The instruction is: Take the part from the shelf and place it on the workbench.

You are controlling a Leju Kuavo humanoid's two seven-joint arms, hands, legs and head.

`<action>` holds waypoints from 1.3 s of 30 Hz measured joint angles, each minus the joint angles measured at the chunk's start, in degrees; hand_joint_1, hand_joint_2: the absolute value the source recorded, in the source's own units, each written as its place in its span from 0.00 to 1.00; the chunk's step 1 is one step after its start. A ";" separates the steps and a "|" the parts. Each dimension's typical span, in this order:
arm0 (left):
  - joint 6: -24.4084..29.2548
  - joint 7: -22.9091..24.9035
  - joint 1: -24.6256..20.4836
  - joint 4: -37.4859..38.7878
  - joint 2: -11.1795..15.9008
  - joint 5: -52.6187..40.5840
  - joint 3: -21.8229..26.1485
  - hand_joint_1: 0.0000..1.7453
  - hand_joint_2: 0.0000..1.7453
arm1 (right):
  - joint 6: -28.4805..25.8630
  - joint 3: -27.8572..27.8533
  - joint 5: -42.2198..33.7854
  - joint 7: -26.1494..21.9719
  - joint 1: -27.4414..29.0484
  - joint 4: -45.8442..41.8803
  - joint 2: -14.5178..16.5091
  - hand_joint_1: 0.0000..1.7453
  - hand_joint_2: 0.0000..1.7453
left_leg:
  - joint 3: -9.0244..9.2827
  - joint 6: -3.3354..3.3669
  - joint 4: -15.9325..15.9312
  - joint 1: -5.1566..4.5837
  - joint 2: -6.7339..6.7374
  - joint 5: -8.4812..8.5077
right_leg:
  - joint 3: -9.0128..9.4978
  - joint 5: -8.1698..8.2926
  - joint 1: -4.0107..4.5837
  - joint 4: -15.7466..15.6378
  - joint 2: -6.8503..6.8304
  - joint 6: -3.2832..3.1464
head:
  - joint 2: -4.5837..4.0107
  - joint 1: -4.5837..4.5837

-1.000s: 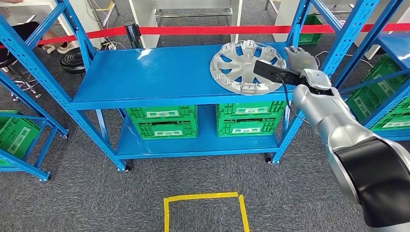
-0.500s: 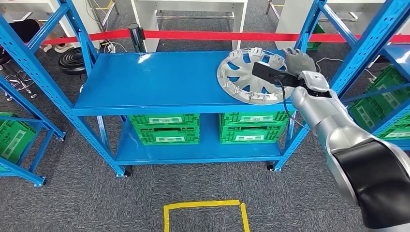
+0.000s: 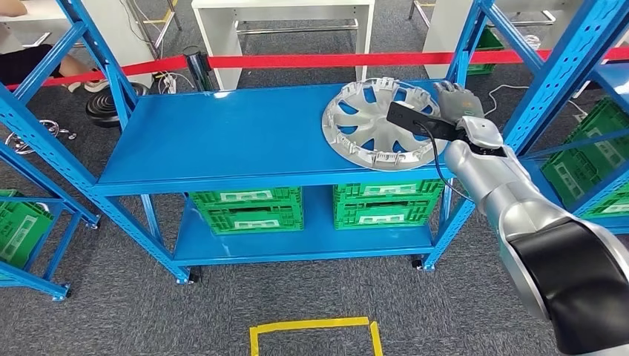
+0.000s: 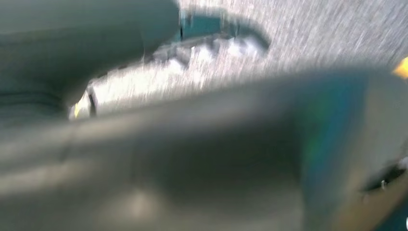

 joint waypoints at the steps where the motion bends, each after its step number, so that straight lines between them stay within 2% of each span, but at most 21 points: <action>1: 0.00 0.01 0.01 0.01 -0.01 0.00 0.01 0.00 0.00 | -0.06 0.00 -0.01 -0.01 0.04 0.00 0.09 0.00 0.00 | -2.33 -0.13 3.62 0.02 0.03 -1.33 | 0.22 -0.26 0.04 0.00 0.00 -0.17 | 0.00 -0.02; 3: 0.01 0.02 0.20 0.02 0.00 0.00 0.02 0.00 0.00 | -0.08 0.00 -0.04 0.01 0.33 0.01 0.31 0.00 0.00 | -6.11 -0.10 8.21 0.03 0.02 -2.48 | 0.81 -0.87 0.18 0.02 0.04 -0.29 | 0.00 -0.01; 4: 0.01 0.02 0.32 0.03 0.01 -0.01 0.04 0.00 0.00 | -0.08 0.00 -0.08 0.03 0.49 0.02 0.40 0.00 0.00 | -6.62 0.06 7.70 0.00 0.02 -1.38 | 1.25 -1.23 0.25 0.03 0.06 -0.28 | 0.00 -0.02; 7: 0.02 -0.01 0.39 0.03 0.06 -0.22 0.07 0.00 0.00 | -0.25 0.00 -0.45 0.10 0.70 0.03 0.63 0.00 0.00 | -3.29 0.98 -2.93 -0.32 0.06 5.81 | 2.80 -2.38 0.42 0.04 0.07 0.01 | 0.00 -0.02; 9: 0.02 -0.01 0.28 0.03 0.08 -0.48 0.07 0.00 0.00 | -0.52 0.00 -0.63 0.04 0.76 0.04 0.77 0.00 0.00 | -1.54 1.52 -7.21 -0.63 0.07 6.80 | 3.17 -3.05 0.57 0.07 0.09 0.53 | 0.00 -0.06; 13: -0.01 0.10 0.06 -0.04 -0.03 -0.80 0.05 0.00 0.00 | -0.66 0.00 -1.03 -0.02 0.85 0.03 1.09 0.00 0.00 | -0.32 2.60 -8.18 -0.37 0.08 6.79 | 3.14 -4.40 0.64 1.07 0.11 1.80 | 0.00 -0.05; 14: -0.02 0.11 -0.04 -0.07 -0.05 -0.82 0.05 0.00 0.00 | -0.63 0.00 -1.06 -0.01 0.75 0.02 1.12 0.00 0.00 | 0.03 2.92 -8.44 -0.21 0.10 6.75 | 2.15 -5.34 0.62 3.08 0.09 2.06 | 0.00 0.01; 16: -0.03 0.11 -0.17 -0.09 0.00 -0.84 0.06 0.00 0.00 | -0.49 0.00 -1.07 0.02 0.69 0.08 1.13 0.00 0.00 | 0.40 3.40 -8.57 -0.16 0.08 6.29 | -2.13 -8.04 0.44 10.28 0.04 2.46 | 0.00 0.09; 18: -0.08 0.13 -0.14 -0.09 0.01 -0.85 0.07 0.00 0.00 | -0.34 0.00 -1.07 0.04 0.96 0.19 1.14 0.00 0.00 | 0.71 3.50 -8.43 -0.14 0.00 5.74 | -6.41 -8.88 0.26 15.93 0.03 2.81 | 0.00 0.09; 20: -0.11 0.15 -0.06 -0.08 -0.05 -0.85 0.07 0.00 0.00 | -0.30 0.00 -1.07 0.04 1.13 0.23 1.15 0.00 0.00 | 1.25 3.29 -8.13 -0.10 -0.12 5.07 | -6.73 -5.45 0.02 13.55 0.00 2.99 | 0.00 0.10; 21: -0.10 0.15 -0.05 -0.08 -0.09 -0.85 0.07 0.00 0.00 | -0.30 0.00 -1.07 0.04 1.11 0.24 1.16 0.00 0.00 | 1.58 3.09 -7.89 -0.07 -0.16 4.63 | -5.36 -2.75 -0.10 9.60 -0.07 3.01 | 0.00 0.10; 23: -0.10 0.17 -0.13 -0.08 -0.11 -0.85 0.07 0.00 0.00 | -0.28 0.00 -1.07 0.02 0.97 0.26 1.21 0.00 0.00 | 1.95 2.43 -7.29 -0.22 -0.25 3.70 | -2.54 0.25 -0.04 2.79 -0.14 2.72 | 0.00 0.07; 24: -0.10 0.18 -0.17 -0.09 -0.10 -0.85 0.07 0.00 0.00 | -0.25 0.00 -1.07 0.03 0.93 0.28 1.27 0.00 0.00 | 2.03 2.09 -7.12 -0.30 -0.29 3.34 | -1.76 0.56 0.05 1.10 -0.14 2.40 | 0.00 0.05; 27: -0.11 0.22 -0.19 -0.12 -0.09 -0.85 0.07 0.00 0.00 | -0.19 0.00 -1.07 0.01 0.82 0.31 1.59 0.00 0.00 | 2.23 1.04 -7.13 -0.23 -0.23 2.81 | -1.27 0.09 0.20 0.63 0.02 1.13 | 0.00 0.04; 29: -0.11 0.10 -0.21 -0.16 -0.08 -0.85 0.07 0.00 0.00 | -0.24 0.00 -1.07 -0.01 0.69 0.31 1.97 0.00 0.00 | 1.28 0.35 -4.72 -0.11 -0.11 1.38 | -0.66 0.07 -0.01 0.33 0.02 0.38 | 0.00 -0.09; 32: -0.26 -0.28 -0.19 -0.16 -0.11 -0.80 0.19 0.00 0.00 | -0.27 0.00 -1.07 -0.01 0.73 0.36 2.80 0.00 0.00 | -4.39 -0.34 5.70 0.08 -0.01 -2.77 | -0.09 -0.35 -0.07 0.27 0.04 -0.19 | 0.00 -0.24; 33: -0.33 -0.32 -0.17 -0.15 -0.12 -0.79 0.27 0.00 0.00 | -0.27 0.00 -1.07 -0.01 0.81 0.39 3.04 0.00 0.00 | -6.15 -0.41 8.28 0.11 -0.01 -3.14 | 0.06 -0.54 -0.04 0.28 0.07 -0.23 | 0.00 -0.25; 34: -0.41 -0.34 -0.15 -0.14 -0.13 -0.78 0.36 0.00 0.00 | -0.27 0.00 -1.07 -0.01 0.89 0.42 3.23 0.00 0.00 | -6.96 -0.39 8.86 0.11 -0.01 -2.41 | 0.26 -0.75 -0.02 0.29 0.10 -0.19 | 0.00 -0.25; 35: -0.46 -0.36 -0.14 -0.14 -0.14 -0.78 0.43 0.00 0.00 | -0.27 0.00 -1.07 -0.01 0.94 0.43 3.37 0.00 0.00 | -6.53 -0.27 7.01 0.11 -0.01 -0.58 | 0.56 -0.99 0.00 0.30 0.11 -0.11 | 0.00 -0.25; 37: -0.50 -0.42 -0.14 -0.14 -0.11 -0.76 0.48 0.00 0.00 | -0.28 0.00 -1.07 -0.01 0.95 0.44 3.60 0.00 0.00 | -3.13 0.24 -1.03 0.02 -0.02 3.95 | 1.29 -1.56 0.07 0.31 0.09 0.21 | 0.00 -0.24; 39: -0.51 -0.46 -0.16 -0.13 -0.14 -0.76 0.50 0.00 0.00 | -0.30 0.00 -1.07 0.01 0.86 0.45 3.72 0.00 0.00 | -0.40 0.66 -6.85 -0.10 -0.02 6.13 | 1.61 -2.03 0.31 0.38 0.08 0.54 | 0.00 -0.20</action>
